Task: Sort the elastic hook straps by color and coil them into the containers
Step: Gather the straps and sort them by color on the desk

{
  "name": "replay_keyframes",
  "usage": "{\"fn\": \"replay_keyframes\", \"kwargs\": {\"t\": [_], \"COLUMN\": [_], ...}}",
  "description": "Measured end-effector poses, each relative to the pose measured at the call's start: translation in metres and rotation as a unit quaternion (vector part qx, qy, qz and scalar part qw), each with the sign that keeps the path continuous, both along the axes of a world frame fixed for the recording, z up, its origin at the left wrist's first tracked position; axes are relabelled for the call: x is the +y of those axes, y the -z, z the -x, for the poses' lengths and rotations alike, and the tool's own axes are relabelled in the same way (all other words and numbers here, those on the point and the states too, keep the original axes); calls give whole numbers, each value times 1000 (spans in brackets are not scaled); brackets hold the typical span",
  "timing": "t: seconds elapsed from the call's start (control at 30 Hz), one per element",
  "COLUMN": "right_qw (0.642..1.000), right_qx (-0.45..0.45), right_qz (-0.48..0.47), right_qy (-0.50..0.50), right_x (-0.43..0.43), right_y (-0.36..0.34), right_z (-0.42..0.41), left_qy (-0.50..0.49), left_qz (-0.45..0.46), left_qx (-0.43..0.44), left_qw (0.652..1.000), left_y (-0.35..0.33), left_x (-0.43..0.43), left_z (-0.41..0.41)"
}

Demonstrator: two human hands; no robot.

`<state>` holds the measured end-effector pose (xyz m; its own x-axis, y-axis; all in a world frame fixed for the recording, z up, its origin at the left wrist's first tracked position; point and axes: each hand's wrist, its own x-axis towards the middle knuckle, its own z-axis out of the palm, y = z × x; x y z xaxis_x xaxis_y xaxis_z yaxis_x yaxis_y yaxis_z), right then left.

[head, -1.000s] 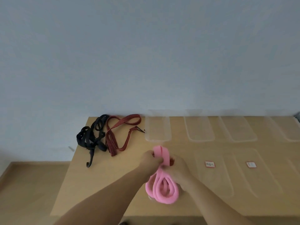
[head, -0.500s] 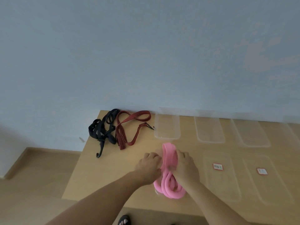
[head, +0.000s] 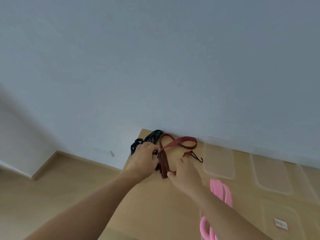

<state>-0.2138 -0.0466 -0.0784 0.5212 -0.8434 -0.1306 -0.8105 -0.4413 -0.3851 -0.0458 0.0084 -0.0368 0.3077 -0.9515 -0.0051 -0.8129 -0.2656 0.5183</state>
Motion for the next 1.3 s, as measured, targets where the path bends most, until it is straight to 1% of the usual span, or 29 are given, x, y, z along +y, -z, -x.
{"fn": "replay_keyframes", "kwargs": {"t": [0.13, 0.23, 0.3, 0.37, 0.47, 0.53, 0.6, 0.7, 0.77, 0.8, 0.9, 0.97, 1.03, 1.1, 1.17, 1.23, 1.27, 1.3], "right_qw": [998, 994, 992, 992, 983, 970, 963, 948, 937, 930, 899, 888, 896, 910, 911, 883, 864, 847], "right_qx": [61, 100, 99, 43, -104, -183, -223, -296, -335, -353, -424, -447, -429, -396, -392, -441, -470, -494], "right_qz": [5, -5, -17, -37, -58, -59, -45, -61, -69, -70, -72, -71, -85, -103, -108, -127, -140, -150], "right_qy": [4, 36, 71, 111, 143, 150, 143, 101, 77, 73, 79, 83, 82, 71, 72, 100, 116, 125], "right_x": [-7, -6, -8, -17, -37, -48, -56, -57, -52, -50, -43, -37, -30, -20, -10, -4, -3, -2], "right_y": [23, 34, 31, 16, -27, -63, -97, -144, -171, -181, -200, -206, -203, -194, -186, -187, -192, -198], "right_z": [-42, -52, -51, -47, -38, -31, -21, -8, -2, 0, 6, 6, 3, -4, -15, -30, -37, -44], "left_qy": [-23, -9, 3, 11, 10, 35, 81, 172, 199, 199, 179, 163, 126, 76, 54, 77, 102, 129], "left_qz": [3, 0, 7, 16, 20, 16, 21, 63, 85, 86, 69, 77, 111, 141, 145, 118, 94, 65], "left_qx": [32, 66, 84, 95, 131, 124, 92, 54, 58, 76, 178, 237, 332, 425, 495, 551, 552, 521], "left_qw": [999, 998, 996, 995, 991, 991, 992, 982, 975, 973, 965, 955, 928, 891, 855, 822, 822, 842], "left_y": [6, 8, 7, 1, -18, -35, -55, -93, -118, -130, -155, -163, -168, -172, -173, -169, -163, -156], "left_x": [4, 3, -1, -7, -22, -34, -44, -56, -63, -65, -63, -57, -51, -47, -42, -32, -26, -19], "left_z": [-25, -31, -32, -33, -36, -36, -36, -27, -21, -19, -19, -20, -20, -21, -25, -33, -38, -43]}}
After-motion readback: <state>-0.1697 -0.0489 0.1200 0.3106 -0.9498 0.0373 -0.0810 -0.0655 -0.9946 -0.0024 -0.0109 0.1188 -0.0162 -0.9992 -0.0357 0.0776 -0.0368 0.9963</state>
